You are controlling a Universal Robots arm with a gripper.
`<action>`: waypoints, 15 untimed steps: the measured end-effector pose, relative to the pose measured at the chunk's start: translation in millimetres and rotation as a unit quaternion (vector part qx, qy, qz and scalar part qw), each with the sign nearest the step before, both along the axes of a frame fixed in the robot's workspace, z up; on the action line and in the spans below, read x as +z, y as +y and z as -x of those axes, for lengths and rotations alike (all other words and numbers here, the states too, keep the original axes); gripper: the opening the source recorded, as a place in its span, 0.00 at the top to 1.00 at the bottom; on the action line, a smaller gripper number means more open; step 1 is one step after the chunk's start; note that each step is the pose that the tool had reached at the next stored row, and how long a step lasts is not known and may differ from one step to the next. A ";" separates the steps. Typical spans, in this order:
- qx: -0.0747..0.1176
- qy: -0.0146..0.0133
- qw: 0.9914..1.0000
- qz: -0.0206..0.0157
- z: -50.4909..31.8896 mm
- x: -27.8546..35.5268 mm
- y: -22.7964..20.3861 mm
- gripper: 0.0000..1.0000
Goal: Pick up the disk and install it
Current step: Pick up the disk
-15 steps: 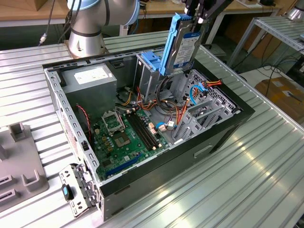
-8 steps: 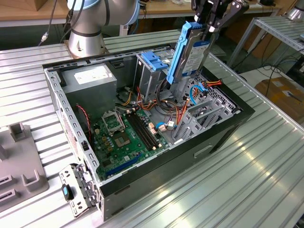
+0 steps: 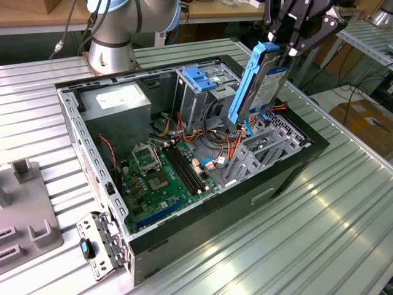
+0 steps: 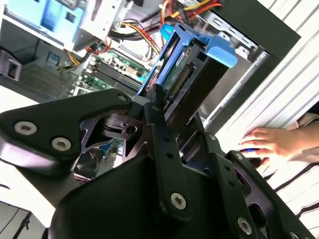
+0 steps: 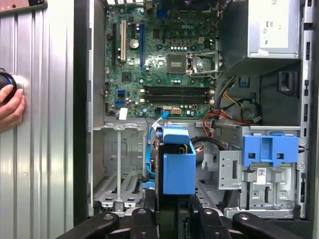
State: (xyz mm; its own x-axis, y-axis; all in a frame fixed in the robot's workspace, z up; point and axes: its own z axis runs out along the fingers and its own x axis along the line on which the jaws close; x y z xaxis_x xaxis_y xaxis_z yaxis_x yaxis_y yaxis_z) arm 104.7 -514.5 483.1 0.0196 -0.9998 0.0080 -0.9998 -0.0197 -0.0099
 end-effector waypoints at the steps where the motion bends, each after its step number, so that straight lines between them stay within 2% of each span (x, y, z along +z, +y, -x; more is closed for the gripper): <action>1: 0.000 0.000 1.000 0.000 0.0 0.0 -3.4 0.65; 4: 0.000 0.000 1.000 0.000 0.0 0.0 -17.1 0.65; 9: 0.000 0.000 1.000 0.000 0.0 0.0 -36.6 0.65; 10: 0.000 0.000 1.000 0.000 0.0 0.0 -38.3 0.65; 15: 0.000 0.000 1.000 0.000 0.0 1.3 -38.4 0.65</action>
